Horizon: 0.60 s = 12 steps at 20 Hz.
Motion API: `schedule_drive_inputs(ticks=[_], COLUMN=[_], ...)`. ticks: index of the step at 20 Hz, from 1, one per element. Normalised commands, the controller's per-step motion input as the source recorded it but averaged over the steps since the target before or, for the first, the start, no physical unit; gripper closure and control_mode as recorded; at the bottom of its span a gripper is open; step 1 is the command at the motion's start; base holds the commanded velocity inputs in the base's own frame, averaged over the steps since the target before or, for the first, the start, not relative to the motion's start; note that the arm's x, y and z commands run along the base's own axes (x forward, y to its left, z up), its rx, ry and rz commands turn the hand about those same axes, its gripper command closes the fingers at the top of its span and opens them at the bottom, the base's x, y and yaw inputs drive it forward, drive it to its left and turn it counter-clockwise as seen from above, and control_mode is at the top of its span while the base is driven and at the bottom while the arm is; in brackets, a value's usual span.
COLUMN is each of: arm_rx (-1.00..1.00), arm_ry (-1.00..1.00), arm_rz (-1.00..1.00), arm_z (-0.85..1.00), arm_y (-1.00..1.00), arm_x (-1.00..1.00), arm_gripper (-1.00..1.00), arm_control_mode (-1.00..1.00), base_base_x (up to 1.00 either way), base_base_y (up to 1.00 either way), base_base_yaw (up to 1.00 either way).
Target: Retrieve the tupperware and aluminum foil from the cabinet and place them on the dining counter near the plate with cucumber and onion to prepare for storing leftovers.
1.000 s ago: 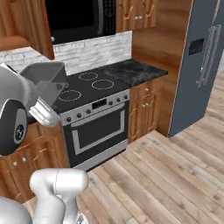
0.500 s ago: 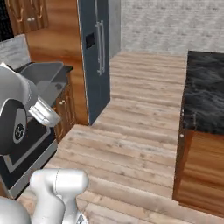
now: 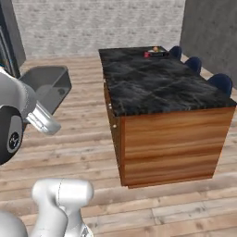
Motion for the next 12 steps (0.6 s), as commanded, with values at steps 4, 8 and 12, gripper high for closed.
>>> schedule_drive_inputs(ticks=[4,8,12], arm_rx=[0.0,0.0,0.0], arm_ry=[0.0,0.0,0.0], arm_rz=[0.0,0.0,0.0], arm_z=[0.0,0.0,0.0], arm_y=[0.0,0.0,0.0], arm_x=[0.0,0.0,0.0], arm_gripper=[1.0,1.0,1.0], arm_control_mode=[1.0,1.0,1.0], base_base_x=[0.87,1.0,1.0], base_base_y=[-0.81,-0.89,-0.99], base_base_yaw=[-0.42,-0.33,-0.24])
